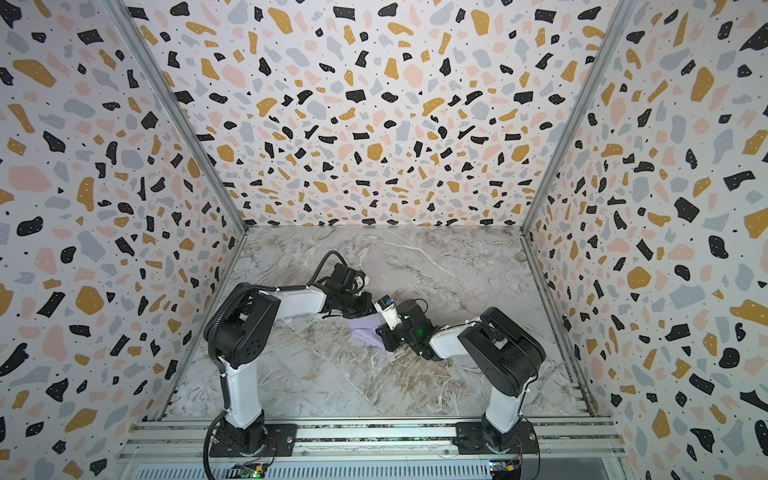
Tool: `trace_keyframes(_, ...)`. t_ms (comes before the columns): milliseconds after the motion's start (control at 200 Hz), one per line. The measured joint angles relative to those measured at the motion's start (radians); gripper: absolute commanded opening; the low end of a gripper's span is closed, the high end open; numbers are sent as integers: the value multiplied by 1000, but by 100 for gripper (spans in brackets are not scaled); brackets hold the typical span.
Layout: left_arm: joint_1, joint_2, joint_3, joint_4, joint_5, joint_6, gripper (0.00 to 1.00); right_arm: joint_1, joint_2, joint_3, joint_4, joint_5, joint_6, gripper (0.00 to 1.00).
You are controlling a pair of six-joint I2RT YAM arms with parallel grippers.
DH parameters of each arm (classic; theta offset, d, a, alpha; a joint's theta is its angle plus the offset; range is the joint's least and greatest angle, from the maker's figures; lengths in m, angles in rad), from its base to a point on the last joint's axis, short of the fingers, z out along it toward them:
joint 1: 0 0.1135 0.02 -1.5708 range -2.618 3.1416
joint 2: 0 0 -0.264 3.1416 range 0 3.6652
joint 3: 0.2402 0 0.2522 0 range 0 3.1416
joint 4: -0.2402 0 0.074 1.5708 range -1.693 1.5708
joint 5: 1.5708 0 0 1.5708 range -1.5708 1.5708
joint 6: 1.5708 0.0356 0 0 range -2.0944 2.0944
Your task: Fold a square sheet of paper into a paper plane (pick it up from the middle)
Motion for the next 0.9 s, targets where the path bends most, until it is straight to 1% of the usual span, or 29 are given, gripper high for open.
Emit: trace_keyframes(901, 0, 1, 1, 0, 1, 16, 4, -11, 47, 40, -19, -11, -21, 8)
